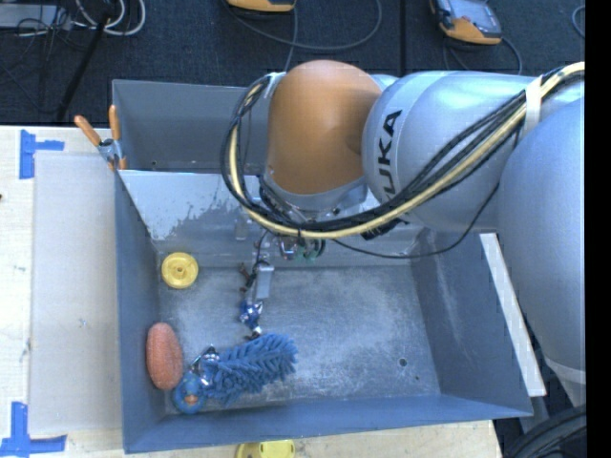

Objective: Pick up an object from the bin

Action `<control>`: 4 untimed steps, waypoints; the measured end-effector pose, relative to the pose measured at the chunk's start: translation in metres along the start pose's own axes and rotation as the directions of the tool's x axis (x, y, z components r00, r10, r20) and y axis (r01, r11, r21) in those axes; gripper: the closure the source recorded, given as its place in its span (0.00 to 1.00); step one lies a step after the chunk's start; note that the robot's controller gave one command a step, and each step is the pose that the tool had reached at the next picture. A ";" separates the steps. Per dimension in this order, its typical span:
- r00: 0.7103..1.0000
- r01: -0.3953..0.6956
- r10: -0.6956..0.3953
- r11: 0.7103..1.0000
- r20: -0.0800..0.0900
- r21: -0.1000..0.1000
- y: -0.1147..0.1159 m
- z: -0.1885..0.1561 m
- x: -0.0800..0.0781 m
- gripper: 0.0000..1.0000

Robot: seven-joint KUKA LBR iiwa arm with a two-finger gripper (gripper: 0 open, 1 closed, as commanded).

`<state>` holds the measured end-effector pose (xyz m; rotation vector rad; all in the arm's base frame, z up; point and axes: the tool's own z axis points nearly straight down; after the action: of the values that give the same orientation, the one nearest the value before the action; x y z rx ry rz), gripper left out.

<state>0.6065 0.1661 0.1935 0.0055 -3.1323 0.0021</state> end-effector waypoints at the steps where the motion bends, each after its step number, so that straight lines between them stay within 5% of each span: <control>1: 1.000 -0.003 0.003 1.000 0.008 -0.001 -0.001 -0.005 -0.001 0.00; 2: 0.984 0.177 -0.177 0.984 0.016 -0.001 -0.024 0.026 0.031 0.00; 4: 0.953 0.302 -0.302 0.953 0.001 0.000 -0.032 0.028 0.045 0.00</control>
Offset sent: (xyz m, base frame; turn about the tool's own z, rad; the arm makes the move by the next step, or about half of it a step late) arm -0.0607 -0.0507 -0.0564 -0.3197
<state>0.5610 0.1337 0.1664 0.4845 -3.0957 0.0000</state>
